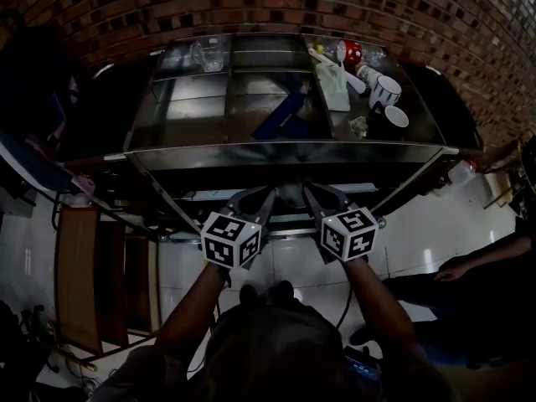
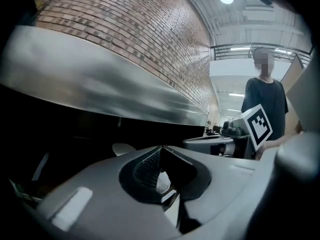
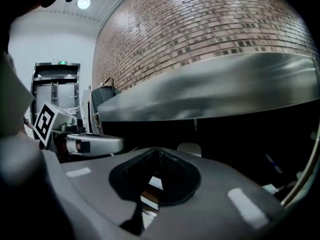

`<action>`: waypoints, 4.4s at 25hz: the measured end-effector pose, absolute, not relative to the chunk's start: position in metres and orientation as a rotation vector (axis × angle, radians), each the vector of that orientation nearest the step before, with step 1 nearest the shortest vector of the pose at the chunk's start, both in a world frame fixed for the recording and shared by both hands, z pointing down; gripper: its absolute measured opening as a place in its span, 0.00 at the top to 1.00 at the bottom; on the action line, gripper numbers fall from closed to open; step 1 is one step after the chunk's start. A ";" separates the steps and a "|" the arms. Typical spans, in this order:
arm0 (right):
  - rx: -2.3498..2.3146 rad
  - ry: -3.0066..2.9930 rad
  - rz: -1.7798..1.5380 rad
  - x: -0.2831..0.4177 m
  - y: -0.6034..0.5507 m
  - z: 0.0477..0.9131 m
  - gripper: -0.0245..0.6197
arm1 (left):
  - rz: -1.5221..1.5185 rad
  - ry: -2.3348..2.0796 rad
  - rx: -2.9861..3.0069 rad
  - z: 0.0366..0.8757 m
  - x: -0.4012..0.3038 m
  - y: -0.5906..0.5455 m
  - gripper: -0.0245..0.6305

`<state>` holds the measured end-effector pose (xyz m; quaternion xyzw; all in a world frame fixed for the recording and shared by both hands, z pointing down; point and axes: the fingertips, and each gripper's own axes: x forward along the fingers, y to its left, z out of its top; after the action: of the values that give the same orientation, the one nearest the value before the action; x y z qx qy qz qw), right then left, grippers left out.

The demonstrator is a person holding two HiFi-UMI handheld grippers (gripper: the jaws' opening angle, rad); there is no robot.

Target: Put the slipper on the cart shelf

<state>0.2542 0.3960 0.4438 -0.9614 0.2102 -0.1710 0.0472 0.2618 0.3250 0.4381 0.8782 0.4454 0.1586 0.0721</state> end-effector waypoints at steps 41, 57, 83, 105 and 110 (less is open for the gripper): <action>-3.033 0.768 -0.777 0.311 0.414 0.521 0.95 | 0.593 1.175 2.677 0.474 0.271 0.309 0.95; -3.007 0.763 -0.729 0.266 0.423 0.497 0.95 | 0.561 1.225 2.637 0.466 0.259 0.331 0.95; -2.672 1.723 -0.739 0.208 0.248 0.505 0.95 | 0.500 0.455 2.797 0.478 0.219 0.158 0.95; -2.231 2.424 -0.700 0.110 -0.045 0.499 0.95 | 0.331 -0.213 2.780 0.467 0.104 -0.150 0.95; -2.185 2.511 -0.669 0.113 -0.114 0.499 0.95 | 0.293 -0.377 2.755 0.467 0.068 -0.209 0.95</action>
<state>0.1129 -0.1140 0.4991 -0.6383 0.7337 -0.1956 -0.1265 0.0677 -0.2087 0.4667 0.9707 -0.1327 0.1033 0.1719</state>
